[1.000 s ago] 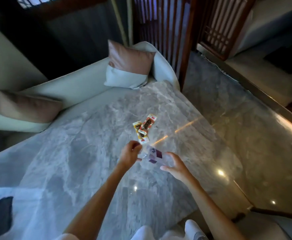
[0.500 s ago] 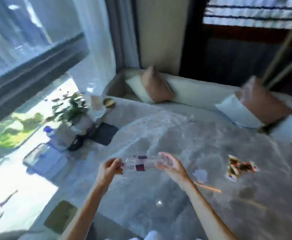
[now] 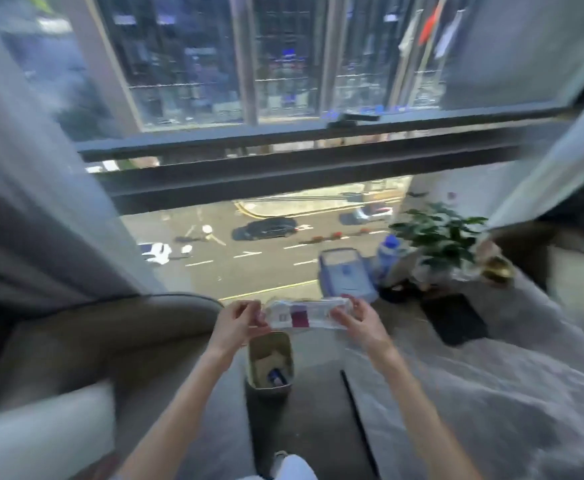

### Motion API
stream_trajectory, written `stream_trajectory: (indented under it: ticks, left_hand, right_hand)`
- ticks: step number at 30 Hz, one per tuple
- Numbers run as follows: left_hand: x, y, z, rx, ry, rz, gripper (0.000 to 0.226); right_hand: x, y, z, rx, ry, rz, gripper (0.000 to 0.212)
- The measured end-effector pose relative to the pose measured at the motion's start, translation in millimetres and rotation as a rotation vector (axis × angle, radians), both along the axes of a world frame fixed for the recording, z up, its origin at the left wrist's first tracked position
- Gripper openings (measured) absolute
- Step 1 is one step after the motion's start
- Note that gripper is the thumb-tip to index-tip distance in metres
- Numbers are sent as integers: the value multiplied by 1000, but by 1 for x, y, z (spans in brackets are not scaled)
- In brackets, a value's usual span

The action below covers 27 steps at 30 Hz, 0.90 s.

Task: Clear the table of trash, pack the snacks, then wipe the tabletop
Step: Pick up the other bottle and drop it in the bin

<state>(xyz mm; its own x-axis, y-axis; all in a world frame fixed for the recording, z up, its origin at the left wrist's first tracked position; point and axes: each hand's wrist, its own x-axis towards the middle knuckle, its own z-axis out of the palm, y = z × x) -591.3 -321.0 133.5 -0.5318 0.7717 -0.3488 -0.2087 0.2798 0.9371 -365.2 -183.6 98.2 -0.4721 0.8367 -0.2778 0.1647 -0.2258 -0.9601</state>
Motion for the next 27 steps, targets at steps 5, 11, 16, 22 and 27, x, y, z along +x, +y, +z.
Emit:
stream_trajectory:
  ticks: [5,11,16,22,27]
  left_hand:
    - [-78,-41,-9,7,-87,165,28]
    - [-112,-56,-20,-13,-154,305,25]
    - [-123,-46,-32,-69,-196,308,35]
    - [-125,-13,-65,-169,-294,286,32]
    - [-130,36,-133,-293,-350,219,26]
  right_hand:
    - [-98,-6,0,-40,1,234,81]
    - [-164,-20,-7,-170,10,225,76]
    - [-165,-15,-18,-301,-9,251,58]
    - [-158,11,-44,-468,-71,130,41]
    - [-161,43,-96,-528,-176,15,34]
